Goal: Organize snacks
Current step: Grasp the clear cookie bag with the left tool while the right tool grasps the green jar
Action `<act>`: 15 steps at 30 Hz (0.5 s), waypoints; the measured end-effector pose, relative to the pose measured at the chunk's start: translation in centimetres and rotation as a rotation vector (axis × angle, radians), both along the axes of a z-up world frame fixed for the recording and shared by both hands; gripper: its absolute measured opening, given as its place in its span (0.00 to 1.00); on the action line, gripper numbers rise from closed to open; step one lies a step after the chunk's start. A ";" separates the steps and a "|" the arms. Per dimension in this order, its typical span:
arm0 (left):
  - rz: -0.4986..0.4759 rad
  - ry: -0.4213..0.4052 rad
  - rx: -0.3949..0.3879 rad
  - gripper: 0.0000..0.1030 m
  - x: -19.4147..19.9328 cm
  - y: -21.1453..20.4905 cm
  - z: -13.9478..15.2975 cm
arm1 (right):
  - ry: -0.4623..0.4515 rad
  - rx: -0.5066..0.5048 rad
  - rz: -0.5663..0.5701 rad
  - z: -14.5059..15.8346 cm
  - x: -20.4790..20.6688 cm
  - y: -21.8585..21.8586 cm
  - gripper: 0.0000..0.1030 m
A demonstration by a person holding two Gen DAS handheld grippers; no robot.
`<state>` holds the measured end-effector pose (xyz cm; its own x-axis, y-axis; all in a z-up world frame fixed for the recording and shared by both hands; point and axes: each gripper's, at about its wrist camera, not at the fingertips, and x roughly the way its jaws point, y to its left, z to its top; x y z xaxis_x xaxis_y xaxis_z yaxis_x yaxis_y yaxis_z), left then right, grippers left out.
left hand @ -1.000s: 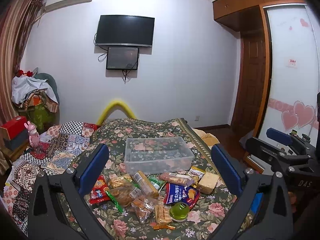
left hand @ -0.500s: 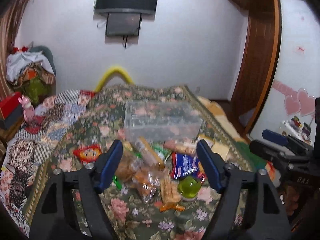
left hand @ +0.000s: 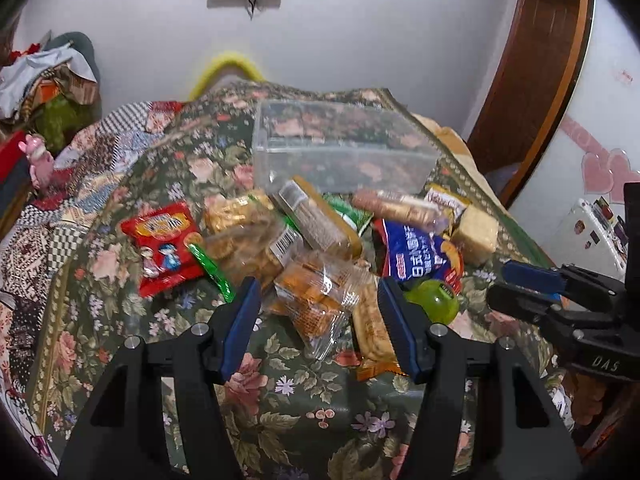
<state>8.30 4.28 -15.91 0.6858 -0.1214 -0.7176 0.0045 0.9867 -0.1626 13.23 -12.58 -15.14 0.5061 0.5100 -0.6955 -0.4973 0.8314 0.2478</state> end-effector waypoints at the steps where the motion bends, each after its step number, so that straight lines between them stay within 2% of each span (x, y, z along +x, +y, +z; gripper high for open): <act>1: -0.007 0.011 -0.002 0.59 0.3 -0.1 -0.3 | 0.013 -0.004 0.006 -0.3 0.1 0.3 0.44; 11: -0.029 0.113 -0.032 0.61 3.6 -0.3 -4.1 | 0.089 -0.019 0.055 -2.6 1.6 1.9 0.42; 15: -0.032 0.124 -0.008 0.67 4.2 -0.5 -5.0 | 0.103 -0.037 0.056 -3.4 2.0 2.2 0.41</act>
<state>12.52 3.78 -20.93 0.5874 -0.1472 -0.7958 0.0150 0.9851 -0.1712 15.24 -10.33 -18.50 0.4025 0.5084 -0.7613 -0.5168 0.8126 0.2694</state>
